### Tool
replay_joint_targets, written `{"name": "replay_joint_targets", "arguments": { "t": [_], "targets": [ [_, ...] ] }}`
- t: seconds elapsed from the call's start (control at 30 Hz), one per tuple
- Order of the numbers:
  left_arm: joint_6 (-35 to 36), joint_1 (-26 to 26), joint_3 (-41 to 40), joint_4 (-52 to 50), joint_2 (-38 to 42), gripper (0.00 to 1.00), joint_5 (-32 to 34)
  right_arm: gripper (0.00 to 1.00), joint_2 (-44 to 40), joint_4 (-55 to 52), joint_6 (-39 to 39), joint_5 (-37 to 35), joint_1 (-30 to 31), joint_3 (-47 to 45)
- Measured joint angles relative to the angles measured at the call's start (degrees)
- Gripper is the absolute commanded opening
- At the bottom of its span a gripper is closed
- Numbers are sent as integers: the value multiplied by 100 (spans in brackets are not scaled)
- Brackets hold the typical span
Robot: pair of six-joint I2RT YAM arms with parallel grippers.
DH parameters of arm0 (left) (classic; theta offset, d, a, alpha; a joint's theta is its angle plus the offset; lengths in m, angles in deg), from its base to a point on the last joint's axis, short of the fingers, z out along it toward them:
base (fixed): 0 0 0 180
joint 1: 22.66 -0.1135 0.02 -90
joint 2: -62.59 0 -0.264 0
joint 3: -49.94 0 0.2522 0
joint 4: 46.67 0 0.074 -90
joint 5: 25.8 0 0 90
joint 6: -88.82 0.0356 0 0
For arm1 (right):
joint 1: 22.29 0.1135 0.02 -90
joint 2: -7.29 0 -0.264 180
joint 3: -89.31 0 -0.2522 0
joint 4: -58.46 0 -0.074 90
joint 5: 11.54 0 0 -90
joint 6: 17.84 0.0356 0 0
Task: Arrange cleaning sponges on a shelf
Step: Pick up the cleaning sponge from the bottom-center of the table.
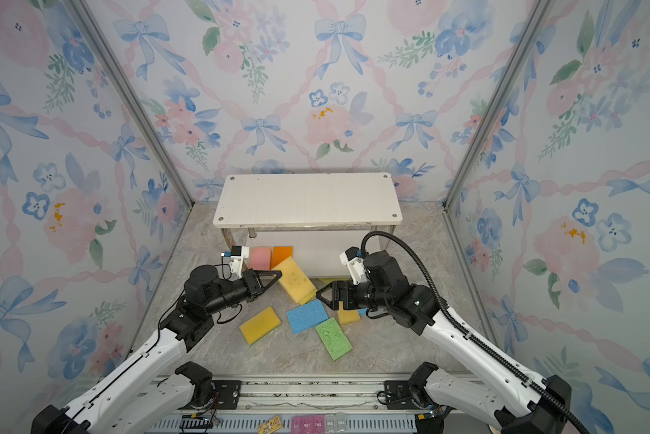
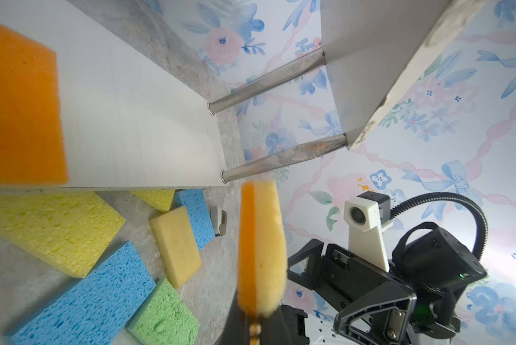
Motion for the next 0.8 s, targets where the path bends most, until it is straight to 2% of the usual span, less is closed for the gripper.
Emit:
{"name": "replay_joint_targets", "arguments": {
  "t": [0.07,0.23,0.67,0.8],
  "targets": [
    [46,-26,2,0,-153,0,-352,79,-66,164,157,243,-15,-131],
    [57,-28,44,28,-328,0,-916,62,-118,619,496,581,-61,-234],
    [-59,-33,74,339,-299,0,-1213,59,195,704,535,758,9,-208],
    [-160,-33,74,494,-225,0,-1226,52,393,691,518,734,205,-162]
  ]
}}
